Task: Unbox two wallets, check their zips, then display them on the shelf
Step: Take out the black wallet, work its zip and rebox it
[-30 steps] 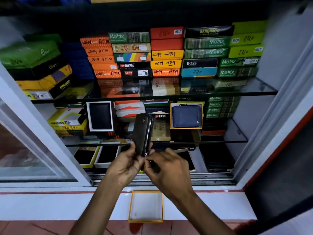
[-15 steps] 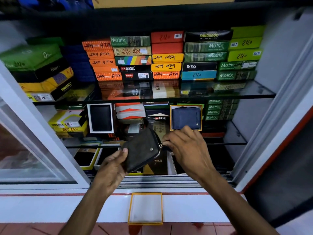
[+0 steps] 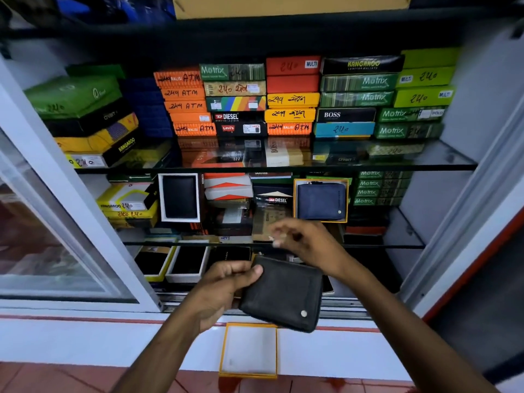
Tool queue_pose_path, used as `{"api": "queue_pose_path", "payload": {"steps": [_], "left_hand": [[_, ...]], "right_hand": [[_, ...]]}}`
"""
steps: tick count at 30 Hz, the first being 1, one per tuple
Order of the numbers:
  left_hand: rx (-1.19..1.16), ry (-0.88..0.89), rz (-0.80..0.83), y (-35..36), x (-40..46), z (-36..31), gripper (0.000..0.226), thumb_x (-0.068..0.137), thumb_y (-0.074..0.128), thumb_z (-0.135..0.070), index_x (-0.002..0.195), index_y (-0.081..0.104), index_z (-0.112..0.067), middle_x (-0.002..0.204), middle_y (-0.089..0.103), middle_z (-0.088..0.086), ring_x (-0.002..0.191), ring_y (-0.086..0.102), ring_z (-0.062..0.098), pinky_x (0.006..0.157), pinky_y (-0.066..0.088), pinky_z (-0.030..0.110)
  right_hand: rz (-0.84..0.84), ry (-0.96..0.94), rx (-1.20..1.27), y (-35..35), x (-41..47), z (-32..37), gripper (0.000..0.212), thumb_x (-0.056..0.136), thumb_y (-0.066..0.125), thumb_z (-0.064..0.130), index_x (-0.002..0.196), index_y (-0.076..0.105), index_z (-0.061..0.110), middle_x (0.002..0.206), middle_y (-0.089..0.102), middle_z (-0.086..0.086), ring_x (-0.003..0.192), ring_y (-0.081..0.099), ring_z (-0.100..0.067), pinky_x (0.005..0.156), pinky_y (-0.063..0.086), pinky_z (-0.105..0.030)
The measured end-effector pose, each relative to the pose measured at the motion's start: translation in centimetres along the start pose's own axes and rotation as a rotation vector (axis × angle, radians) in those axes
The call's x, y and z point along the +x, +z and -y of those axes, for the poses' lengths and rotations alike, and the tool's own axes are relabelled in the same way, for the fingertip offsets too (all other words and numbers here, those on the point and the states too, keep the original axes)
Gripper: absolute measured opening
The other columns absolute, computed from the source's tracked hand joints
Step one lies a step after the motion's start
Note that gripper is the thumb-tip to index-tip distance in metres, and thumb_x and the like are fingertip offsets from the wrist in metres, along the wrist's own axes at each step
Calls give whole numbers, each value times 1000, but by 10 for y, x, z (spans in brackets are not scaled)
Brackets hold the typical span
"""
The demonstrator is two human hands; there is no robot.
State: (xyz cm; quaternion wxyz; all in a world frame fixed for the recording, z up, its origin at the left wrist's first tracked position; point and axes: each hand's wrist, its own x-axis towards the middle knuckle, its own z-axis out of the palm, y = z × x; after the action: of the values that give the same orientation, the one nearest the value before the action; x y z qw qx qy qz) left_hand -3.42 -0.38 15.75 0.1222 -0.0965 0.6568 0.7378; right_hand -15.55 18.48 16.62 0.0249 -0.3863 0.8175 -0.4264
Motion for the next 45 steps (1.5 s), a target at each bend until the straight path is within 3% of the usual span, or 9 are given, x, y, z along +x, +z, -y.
{"api": "queue_pose_path", "payload": {"steps": [5,10,18,25,29,32,36,40,45], "left_hand": [[-105,57,-194,-7,-4,3,36,79,68,-22,110,68,-4,106,75,14,92,73,23,72,61,35],[39,330,-207,-18,-10,5,34,75,70,8,107,65,-5,107,76,12,105,70,27,76,60,24],[189,602,-119,-43,-27,38,41,65,63,27,84,76,-7,109,75,11,124,60,25,101,51,36],[156,269,-328,-48,-25,73,50,73,76,2,114,69,-25,99,79,-1,90,73,11,75,58,20],[92,20,-530,-56,-5,123,30,67,83,-5,91,71,-17,95,76,15,90,73,30,68,62,37],[294,-37,-609,-54,4,154,21,66,86,-21,79,70,-26,87,77,8,86,73,23,78,61,47],[514,6,-646,-46,12,181,16,73,81,-22,86,76,-16,88,78,6,77,66,9,86,55,32],[545,-28,-674,-40,16,195,23,75,79,-14,94,74,-1,98,76,15,92,66,23,82,42,24],[510,-138,-683,-41,17,197,36,75,79,-14,105,65,2,107,73,19,100,68,33,83,44,25]], "right_hand": [[-78,508,643,5,-44,-16,41,96,52,39,111,69,4,87,72,-10,67,66,-19,54,55,-24],[-158,310,558,19,-70,-6,35,70,83,0,101,74,12,92,80,-1,85,73,-12,73,61,-25],[-365,-59,220,46,-95,-5,32,69,84,-2,89,79,23,100,77,12,104,70,-11,91,56,-26],[-245,379,361,86,-102,-9,41,69,87,12,106,75,25,98,76,12,83,75,-9,74,59,-19],[-183,642,390,126,-107,-31,31,67,88,11,74,74,38,78,77,16,68,75,-5,65,59,-22],[-151,747,418,153,-115,-50,34,71,84,5,59,74,36,73,77,11,65,75,-9,61,62,-26],[-117,830,315,185,-123,-77,25,66,85,18,54,71,35,73,77,3,74,77,-23,77,62,-46],[-151,872,221,205,-125,-96,35,66,86,21,70,58,41,84,71,4,88,73,-28,80,61,-48],[-155,982,365,199,-123,-89,26,72,82,5,91,67,12,100,75,-14,84,74,-32,72,63,-51]]}}
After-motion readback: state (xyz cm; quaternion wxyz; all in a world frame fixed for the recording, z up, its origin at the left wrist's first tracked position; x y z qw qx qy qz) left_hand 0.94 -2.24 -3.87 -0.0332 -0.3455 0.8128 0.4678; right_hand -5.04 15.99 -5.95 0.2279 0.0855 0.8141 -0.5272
